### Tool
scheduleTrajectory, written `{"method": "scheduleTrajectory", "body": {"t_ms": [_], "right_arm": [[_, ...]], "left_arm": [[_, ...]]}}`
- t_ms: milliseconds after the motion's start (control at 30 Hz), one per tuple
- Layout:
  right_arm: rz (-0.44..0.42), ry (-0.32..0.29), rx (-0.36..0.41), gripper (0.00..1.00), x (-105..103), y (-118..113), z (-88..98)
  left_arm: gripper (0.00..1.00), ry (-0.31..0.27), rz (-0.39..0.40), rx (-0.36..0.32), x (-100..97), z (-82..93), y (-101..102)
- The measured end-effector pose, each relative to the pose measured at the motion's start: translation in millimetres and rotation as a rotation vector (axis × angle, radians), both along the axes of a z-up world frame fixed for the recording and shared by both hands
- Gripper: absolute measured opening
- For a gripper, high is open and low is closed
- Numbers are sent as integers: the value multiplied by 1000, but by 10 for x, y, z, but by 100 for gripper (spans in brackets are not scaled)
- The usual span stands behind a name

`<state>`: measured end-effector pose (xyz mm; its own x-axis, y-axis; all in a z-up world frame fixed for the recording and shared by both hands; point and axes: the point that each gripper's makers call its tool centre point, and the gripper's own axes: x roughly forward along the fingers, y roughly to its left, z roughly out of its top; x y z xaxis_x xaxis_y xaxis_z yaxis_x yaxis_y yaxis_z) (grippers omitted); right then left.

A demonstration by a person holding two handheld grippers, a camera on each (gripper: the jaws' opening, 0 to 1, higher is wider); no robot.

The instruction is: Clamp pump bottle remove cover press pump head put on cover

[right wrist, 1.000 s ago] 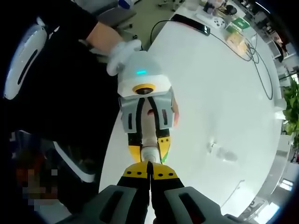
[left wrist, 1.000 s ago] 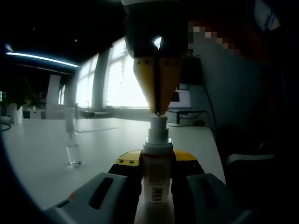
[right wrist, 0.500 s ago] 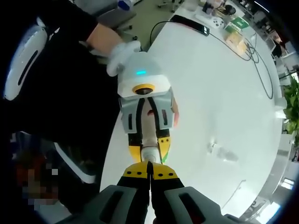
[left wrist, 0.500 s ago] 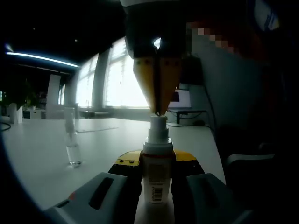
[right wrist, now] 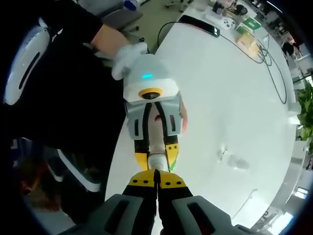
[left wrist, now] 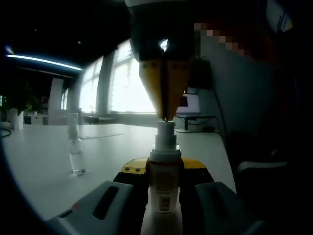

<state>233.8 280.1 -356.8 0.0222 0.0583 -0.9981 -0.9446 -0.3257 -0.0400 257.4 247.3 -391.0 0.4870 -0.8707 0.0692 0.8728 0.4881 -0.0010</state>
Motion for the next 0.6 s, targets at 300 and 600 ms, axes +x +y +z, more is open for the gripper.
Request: {"method": "scheduleTrajectory", "body": {"t_ms": [300,600], "right_arm": [[1,-1,-5,0,0,-3,-8],[-8,-10,-3,0,-5,3,-53]], "left_arm": [[14,-1,0,0,-1,0,-2],[14,0,1,1,14,-4,5]]}}
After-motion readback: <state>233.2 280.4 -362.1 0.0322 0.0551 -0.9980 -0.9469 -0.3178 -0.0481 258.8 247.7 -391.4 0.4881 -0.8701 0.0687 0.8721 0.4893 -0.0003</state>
